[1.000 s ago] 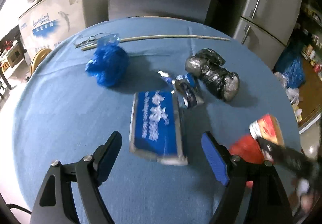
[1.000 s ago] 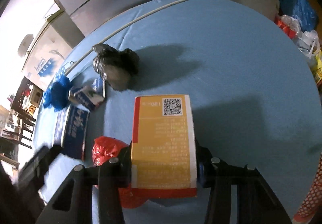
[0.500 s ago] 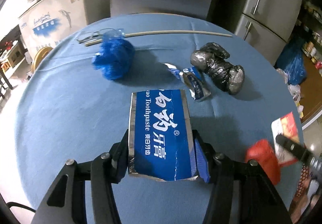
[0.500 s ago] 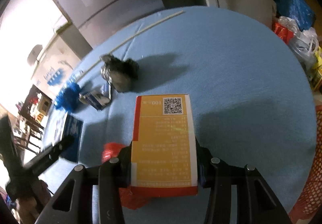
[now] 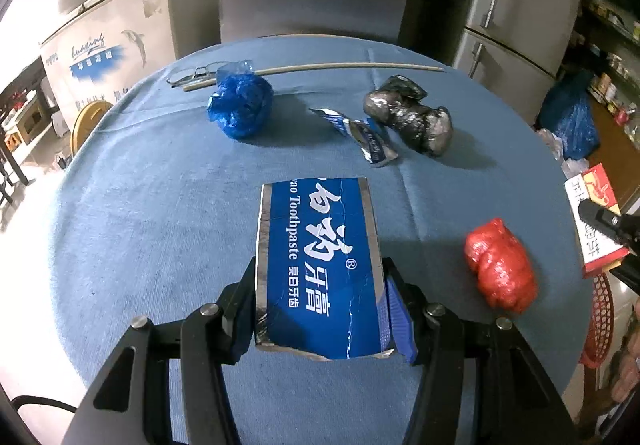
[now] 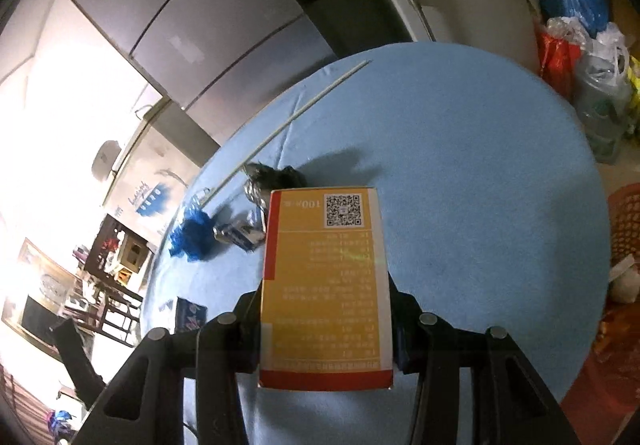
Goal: Collect trash
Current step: 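Carry the orange-yellow box in the right tool and toothpaste box in the left toward the red basket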
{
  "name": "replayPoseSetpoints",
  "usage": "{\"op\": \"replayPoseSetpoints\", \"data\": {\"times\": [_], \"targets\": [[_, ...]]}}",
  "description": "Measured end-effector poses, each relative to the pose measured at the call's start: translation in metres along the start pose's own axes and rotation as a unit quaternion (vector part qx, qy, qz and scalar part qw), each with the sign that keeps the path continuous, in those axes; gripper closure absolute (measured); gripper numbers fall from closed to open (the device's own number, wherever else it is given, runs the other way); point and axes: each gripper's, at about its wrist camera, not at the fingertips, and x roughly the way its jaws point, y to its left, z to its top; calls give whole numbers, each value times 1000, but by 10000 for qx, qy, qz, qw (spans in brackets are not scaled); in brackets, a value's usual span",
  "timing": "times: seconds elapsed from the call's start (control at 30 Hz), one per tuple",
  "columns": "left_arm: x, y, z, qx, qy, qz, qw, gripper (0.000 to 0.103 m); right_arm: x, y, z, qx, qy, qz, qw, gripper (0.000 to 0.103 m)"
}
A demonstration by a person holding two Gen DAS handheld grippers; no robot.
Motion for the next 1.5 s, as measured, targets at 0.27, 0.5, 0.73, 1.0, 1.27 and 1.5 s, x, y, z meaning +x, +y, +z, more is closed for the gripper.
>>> {"op": "replayPoseSetpoints", "data": {"times": [0.27, 0.5, 0.73, 1.0, 1.27, 1.5], "targets": [[-4, -12, -8, 200, 27, 21, 9998, 45, -2, -6, -30, -75, 203, -138, 9997, 54], [-9, -18, -12, 278, 32, 41, 9996, 45, -4, -6, -33, -110, 192, -138, 9997, 54], [-14, -27, -14, 380, 35, 62, 9993, 45, -9, -8, -38, -156, 151, -135, 9997, 54], [-19, -42, -15, 556, 37, 46, 9984, 45, -21, -19, -41, -101, 55, -200, 9997, 54], [-18, -57, -17, 738, 71, 46, 9972, 45, -30, -29, -40, -86, -52, -298, 9995, 54], [-21, -66, -20, 855, 37, 125, 9962, 45, -30, -28, -39, -344, -91, -516, 9980, 54]]}}
